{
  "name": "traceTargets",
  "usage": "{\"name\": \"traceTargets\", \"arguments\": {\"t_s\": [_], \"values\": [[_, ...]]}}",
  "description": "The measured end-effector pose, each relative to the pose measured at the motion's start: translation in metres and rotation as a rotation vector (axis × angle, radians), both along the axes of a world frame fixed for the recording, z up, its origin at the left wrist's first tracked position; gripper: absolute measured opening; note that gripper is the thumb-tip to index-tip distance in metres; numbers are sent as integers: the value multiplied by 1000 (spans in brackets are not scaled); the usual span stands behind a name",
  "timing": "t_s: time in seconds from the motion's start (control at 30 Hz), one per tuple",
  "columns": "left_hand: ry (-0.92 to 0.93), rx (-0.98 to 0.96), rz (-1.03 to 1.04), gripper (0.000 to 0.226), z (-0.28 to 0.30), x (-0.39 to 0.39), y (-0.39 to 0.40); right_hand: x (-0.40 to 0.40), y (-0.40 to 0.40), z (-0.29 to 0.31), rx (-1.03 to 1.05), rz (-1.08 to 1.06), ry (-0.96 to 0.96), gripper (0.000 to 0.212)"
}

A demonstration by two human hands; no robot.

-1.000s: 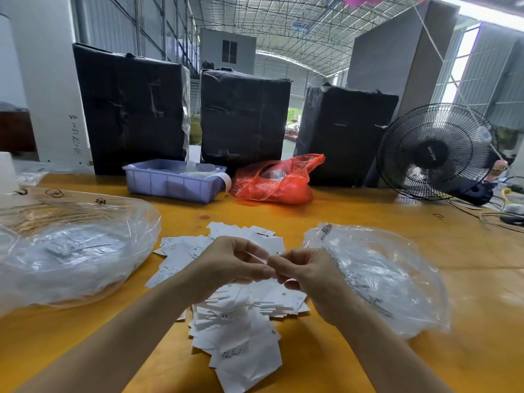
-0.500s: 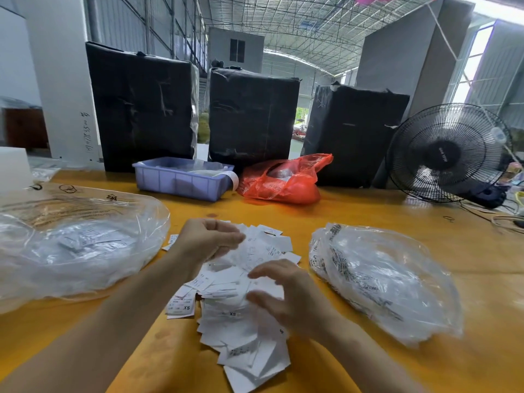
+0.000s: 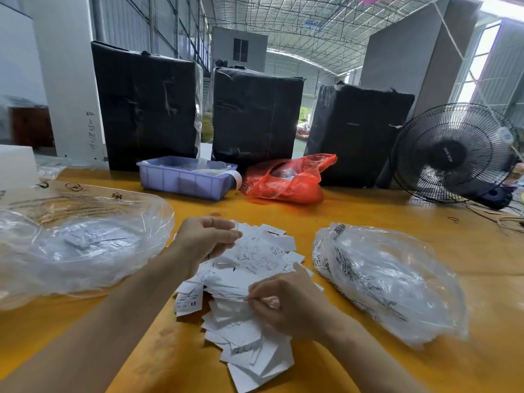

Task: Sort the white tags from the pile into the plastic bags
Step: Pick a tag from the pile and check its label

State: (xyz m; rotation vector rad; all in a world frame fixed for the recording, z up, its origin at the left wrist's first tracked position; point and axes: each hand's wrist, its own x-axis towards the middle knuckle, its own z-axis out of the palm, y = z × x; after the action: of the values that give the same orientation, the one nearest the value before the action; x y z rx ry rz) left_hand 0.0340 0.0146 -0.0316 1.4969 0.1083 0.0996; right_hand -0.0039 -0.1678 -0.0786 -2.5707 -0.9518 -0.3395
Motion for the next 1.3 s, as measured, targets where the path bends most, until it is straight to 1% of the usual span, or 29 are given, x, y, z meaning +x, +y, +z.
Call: {"name": "traceTargets", "arguments": {"t_s": [0.07,0.13,0.17,0.2,0.27,0.33,0.37,0.43,0.5,0.57,0.67,0.77,0.83,0.9,1.0,1.07,1.13,1.17,1.23,1.27,1.3], "values": [[21,45,-22,17,-2,0,1,1,-7,2,77,34,69,17],[37,110,-32,11,-6,1,4,2,-13,6,152,10,124,18],[34,142,-19,6,-7,2,6,4,-17,7,172,-39,97,19],[24,182,9,6,-9,3,9,7,-22,7,175,-101,33,19],[6,326,87,18,-16,7,14,13,-31,8,158,-212,-70,21],[8,434,149,24,-25,9,16,17,-36,7,120,-258,-26,27],[19,441,161,26,-31,9,14,18,-37,7,89,-259,34,32],[48,411,191,25,-42,9,9,19,-38,4,23,-250,144,43],[58,391,262,25,-49,10,1,19,-37,3,6,-241,188,51],[36,371,301,30,-52,10,-8,19,-36,3,47,-225,187,51],[8,330,271,31,-52,7,-21,18,-37,5,107,-193,147,48],[-31,310,248,29,-47,3,-27,16,-38,6,59,-126,175,47],[-82,313,255,23,-41,2,-26,16,-36,3,17,-93,191,48],[-131,298,252,17,-33,1,-23,15,-34,2,36,-102,177,42],[-171,210,193,14,-21,-2,-18,15,-35,3,61,-98,128,23],[-171,119,99,13,-13,-4,-16,15,-36,7,159,-145,142,15],[-122,26,-20,20,-5,-6,-16,16,-40,12,364,-229,196,24],[-96,3,-68,26,-3,-8,-16,17,-43,16,526,-241,283,26],[-67,15,-121,37,1,-10,-17,17,-45,23,886,-172,535,14],[-60,26,-143,42,2,-11,-19,15,-44,26,1016,-135,633,6],[-53,30,-170,46,2,-12,-21,14,-43,28,1097,-115,686,5]]}}
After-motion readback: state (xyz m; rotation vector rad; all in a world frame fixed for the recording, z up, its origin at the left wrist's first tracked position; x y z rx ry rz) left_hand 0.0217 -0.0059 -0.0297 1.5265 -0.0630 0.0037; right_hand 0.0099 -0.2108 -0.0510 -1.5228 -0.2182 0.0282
